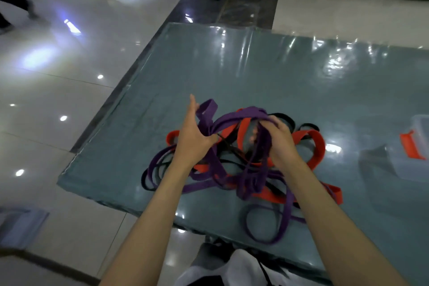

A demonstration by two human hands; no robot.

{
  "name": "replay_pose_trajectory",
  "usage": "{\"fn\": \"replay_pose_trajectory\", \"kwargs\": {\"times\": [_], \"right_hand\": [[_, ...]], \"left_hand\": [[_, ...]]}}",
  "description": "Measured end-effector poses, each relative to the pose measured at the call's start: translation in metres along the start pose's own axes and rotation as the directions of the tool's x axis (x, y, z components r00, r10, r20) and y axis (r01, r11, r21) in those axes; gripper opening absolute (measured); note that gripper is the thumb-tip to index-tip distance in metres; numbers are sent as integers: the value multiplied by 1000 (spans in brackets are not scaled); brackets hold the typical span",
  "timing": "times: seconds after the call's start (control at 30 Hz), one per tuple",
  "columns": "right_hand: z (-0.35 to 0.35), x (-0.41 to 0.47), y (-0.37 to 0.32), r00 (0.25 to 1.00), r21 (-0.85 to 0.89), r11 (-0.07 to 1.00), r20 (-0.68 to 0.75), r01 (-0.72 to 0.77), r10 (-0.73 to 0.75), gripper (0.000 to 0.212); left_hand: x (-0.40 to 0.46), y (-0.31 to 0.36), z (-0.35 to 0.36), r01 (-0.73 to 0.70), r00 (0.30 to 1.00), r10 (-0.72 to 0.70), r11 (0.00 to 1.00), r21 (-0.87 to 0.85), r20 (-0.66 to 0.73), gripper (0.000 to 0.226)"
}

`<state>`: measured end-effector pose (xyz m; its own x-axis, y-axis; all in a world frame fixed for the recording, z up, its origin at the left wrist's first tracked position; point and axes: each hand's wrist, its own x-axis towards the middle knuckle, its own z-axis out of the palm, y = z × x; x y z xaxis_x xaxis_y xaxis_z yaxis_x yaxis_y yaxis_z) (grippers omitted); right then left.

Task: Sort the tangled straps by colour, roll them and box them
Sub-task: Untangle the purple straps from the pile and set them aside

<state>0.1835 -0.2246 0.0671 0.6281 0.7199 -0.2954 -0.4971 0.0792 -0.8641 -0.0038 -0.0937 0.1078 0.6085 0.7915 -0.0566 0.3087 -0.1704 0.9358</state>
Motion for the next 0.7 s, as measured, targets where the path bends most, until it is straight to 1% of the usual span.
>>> {"fn": "replay_pose_trajectory", "kwargs": {"times": [0.03,0.07,0.13,0.2,0.27,0.33,0.4,0.43,0.47,0.5,0.57,0.63,0.7], "right_hand": [[11,3,-9,1000,58,998,-10,4,-3,11],[21,6,-18,1000,102,995,-27,1,2,14],[40,9,-34,997,144,989,-63,-30,39,28],[51,9,-48,995,126,990,-72,-57,67,44],[59,6,-53,994,97,993,-80,-67,75,54],[67,3,-51,988,126,989,-121,-81,96,50],[72,2,-44,971,200,975,-197,-95,135,42],[73,0,-40,959,240,966,-236,-96,154,39],[73,-1,-38,947,277,956,-272,-91,169,37],[72,-3,-36,936,311,947,-304,-80,179,35],[67,-8,-33,916,359,931,-351,-62,196,37],[58,-13,-29,901,367,929,-385,-46,197,39],[47,-19,-28,892,373,928,-414,-15,181,39]], "left_hand": [[3,-6,1,31,999,-30,1000,-6,18,120],[7,-12,3,51,998,-51,999,-9,41,111],[12,-20,5,56,991,-53,998,-20,119,94],[13,-27,10,47,975,-40,999,-26,219,82],[9,-31,18,47,951,-41,999,-10,306,72],[5,-36,29,89,909,-56,994,-61,412,69],[0,-41,41,155,845,-65,980,-126,530,71],[-3,-45,47,171,815,-49,973,-158,578,72],[-6,-48,54,175,799,-28,967,-188,601,73],[-8,-50,63,174,802,-19,963,-204,596,73],[-14,-54,81,181,849,-41,959,-218,526,67],[-18,-55,98,176,888,-66,963,-204,455,63],[-21,-56,112,155,908,-69,972,-177,414,55]]}}
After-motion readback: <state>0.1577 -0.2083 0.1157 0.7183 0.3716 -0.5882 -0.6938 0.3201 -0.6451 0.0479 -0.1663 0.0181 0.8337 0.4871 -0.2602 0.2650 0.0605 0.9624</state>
